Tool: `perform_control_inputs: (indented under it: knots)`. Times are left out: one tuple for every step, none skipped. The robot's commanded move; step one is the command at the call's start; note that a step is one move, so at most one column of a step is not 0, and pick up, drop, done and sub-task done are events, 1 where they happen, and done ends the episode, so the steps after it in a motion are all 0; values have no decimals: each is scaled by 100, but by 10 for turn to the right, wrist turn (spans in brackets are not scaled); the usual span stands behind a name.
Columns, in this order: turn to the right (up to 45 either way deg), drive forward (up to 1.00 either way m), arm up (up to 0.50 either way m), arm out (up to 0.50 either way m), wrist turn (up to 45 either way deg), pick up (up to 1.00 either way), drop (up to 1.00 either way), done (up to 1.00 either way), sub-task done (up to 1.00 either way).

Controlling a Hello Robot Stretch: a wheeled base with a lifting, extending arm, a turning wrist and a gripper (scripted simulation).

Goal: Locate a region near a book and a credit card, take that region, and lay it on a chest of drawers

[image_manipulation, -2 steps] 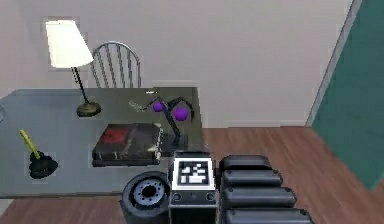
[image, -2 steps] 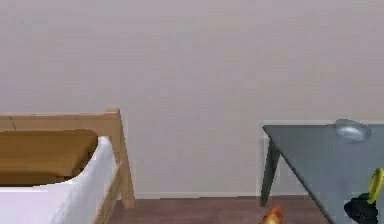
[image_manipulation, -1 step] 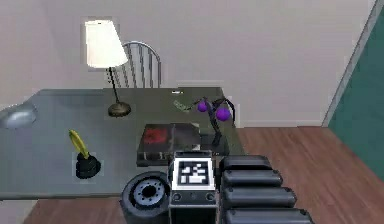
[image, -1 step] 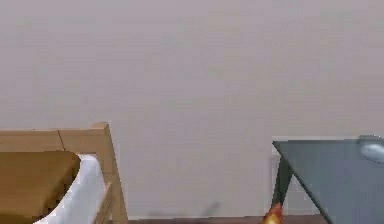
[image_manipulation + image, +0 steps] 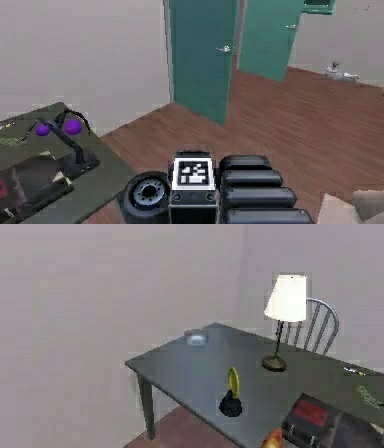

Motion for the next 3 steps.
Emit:
perform_control_inputs:
  knots:
    - [450,0,0,0,0,0,0,0,0]
    - [450,0,0,0,0,0,0,0,0]
    - [270,0,0,0,0,0,0,0,0]
